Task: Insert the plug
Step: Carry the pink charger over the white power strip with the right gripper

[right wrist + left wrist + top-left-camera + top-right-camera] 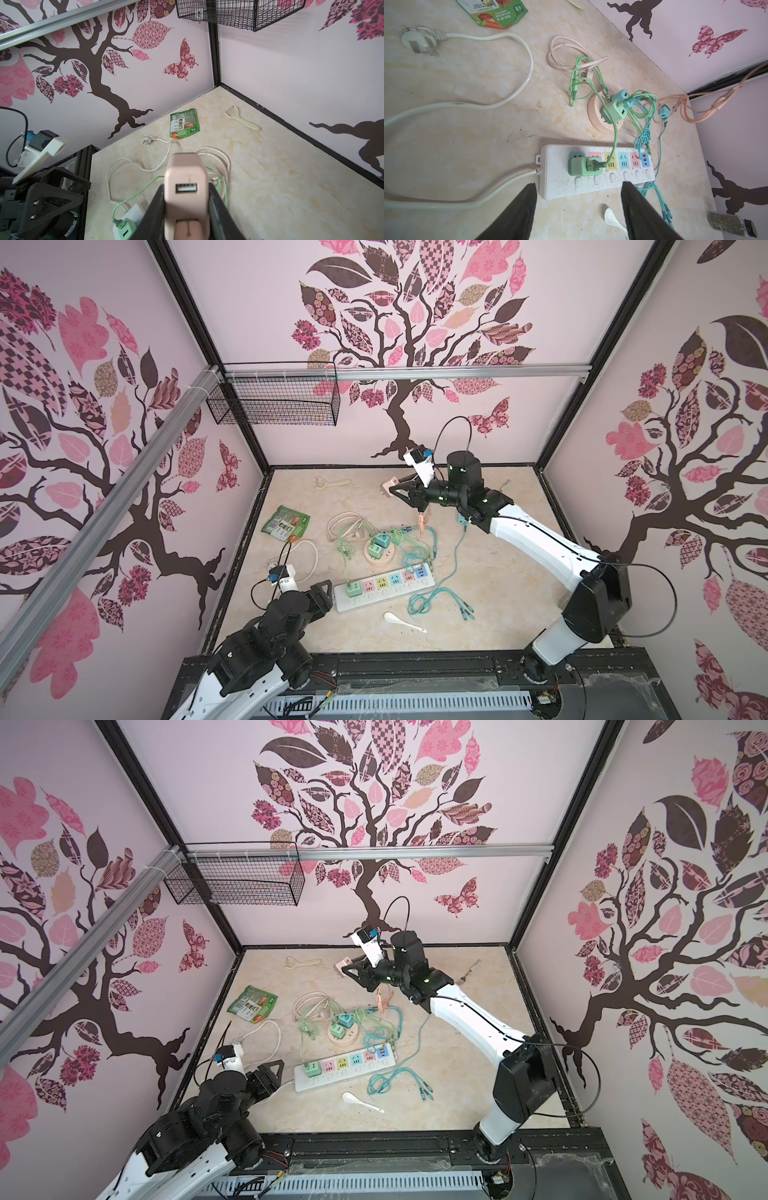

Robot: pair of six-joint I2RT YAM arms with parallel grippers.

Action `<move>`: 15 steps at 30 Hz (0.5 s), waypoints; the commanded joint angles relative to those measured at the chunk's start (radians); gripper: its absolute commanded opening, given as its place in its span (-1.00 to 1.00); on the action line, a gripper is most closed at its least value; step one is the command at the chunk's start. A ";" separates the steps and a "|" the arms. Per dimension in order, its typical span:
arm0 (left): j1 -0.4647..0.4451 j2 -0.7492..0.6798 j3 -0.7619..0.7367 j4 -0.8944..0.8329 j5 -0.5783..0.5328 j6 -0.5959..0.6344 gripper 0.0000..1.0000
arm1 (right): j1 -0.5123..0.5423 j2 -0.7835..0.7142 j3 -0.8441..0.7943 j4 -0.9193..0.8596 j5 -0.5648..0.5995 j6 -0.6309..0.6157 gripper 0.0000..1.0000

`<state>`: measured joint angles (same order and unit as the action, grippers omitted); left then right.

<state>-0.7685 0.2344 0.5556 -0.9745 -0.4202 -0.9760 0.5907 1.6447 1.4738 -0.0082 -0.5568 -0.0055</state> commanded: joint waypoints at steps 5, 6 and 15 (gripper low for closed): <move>-0.001 0.022 0.044 0.001 0.008 0.017 0.36 | 0.000 0.043 -0.067 0.041 -0.107 0.013 -0.63; -0.001 0.024 0.043 0.002 0.009 0.019 0.36 | 0.000 0.034 -0.102 0.060 -0.121 0.029 -0.63; -0.001 0.064 0.007 0.039 0.062 0.008 0.36 | 0.041 -0.046 -0.316 0.104 -0.186 0.044 -0.63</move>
<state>-0.7685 0.2871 0.5556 -0.9661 -0.3862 -0.9688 0.6144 1.6672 1.1622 0.0628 -0.6891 0.0376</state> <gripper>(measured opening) 0.680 0.304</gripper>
